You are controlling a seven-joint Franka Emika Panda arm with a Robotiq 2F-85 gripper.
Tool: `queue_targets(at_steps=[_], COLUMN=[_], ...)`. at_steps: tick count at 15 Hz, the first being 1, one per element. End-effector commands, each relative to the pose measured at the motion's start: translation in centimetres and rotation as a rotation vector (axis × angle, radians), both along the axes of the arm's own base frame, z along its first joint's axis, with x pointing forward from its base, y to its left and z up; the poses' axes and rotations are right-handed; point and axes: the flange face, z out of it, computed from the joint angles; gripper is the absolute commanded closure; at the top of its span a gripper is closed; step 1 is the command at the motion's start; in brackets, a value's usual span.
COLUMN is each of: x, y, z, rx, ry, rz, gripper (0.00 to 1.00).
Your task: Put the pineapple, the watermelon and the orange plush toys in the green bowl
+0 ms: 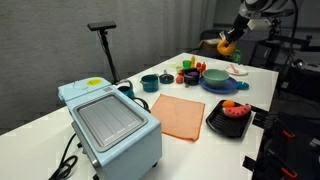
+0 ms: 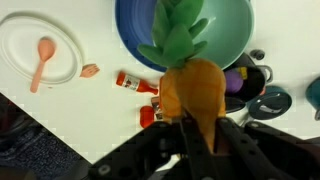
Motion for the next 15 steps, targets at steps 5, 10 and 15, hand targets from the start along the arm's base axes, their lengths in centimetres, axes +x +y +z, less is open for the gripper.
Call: queue_targets(at_steps=[5,10,15], x=[7.2,7.8,7.6], y=[0.9,3.0,7.0], z=[-6.3,-11.4,-14.3], rx=[0.022,0.094,0.131], ry=[0.081,0.179,0.277], rz=[-0.028,0.016,0.080], gripper=[0.97,0.97,0.45])
